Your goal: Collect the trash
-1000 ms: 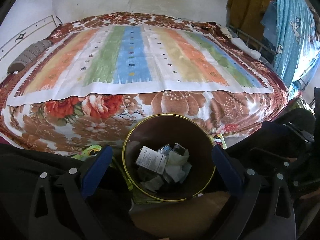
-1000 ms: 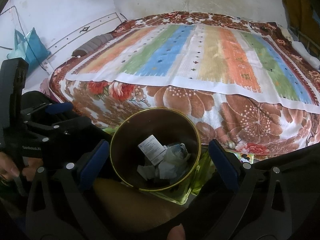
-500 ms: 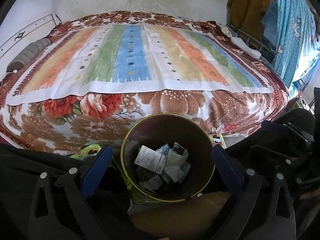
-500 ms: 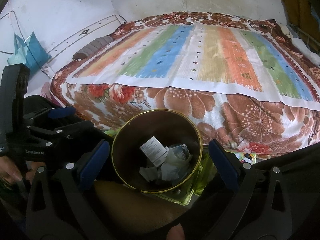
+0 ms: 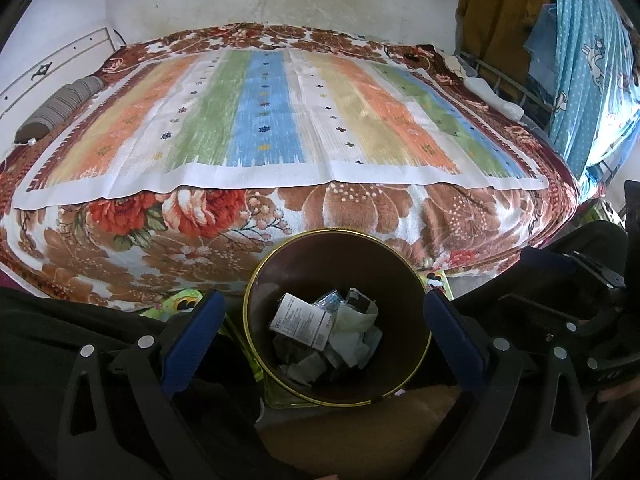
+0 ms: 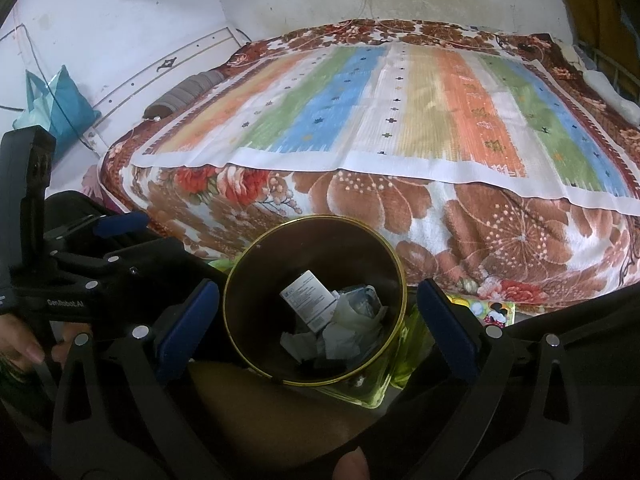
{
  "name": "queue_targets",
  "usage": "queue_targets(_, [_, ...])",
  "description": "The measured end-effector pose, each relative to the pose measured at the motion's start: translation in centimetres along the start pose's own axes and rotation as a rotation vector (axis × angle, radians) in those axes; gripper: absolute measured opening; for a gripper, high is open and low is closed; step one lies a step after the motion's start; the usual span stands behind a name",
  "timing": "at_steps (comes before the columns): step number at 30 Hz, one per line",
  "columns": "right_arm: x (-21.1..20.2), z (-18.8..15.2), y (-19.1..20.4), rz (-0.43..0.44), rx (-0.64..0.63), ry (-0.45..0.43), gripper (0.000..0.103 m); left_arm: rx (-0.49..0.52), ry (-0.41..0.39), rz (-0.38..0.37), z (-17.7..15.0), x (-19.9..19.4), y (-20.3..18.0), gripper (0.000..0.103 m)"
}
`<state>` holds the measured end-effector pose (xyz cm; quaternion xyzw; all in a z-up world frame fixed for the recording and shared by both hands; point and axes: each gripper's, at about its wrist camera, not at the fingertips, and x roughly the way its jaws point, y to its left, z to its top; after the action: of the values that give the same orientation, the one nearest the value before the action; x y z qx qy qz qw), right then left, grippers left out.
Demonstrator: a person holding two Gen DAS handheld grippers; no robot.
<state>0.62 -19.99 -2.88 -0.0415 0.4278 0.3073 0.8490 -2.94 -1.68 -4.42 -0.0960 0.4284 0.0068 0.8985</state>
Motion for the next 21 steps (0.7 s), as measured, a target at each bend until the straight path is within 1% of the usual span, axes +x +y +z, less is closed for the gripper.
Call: queue_targets(21, [0.16,-0.20,0.11,0.000,0.001,0.005,0.094,-0.001,0.004,0.006,-0.04,0.06,0.09,0.097])
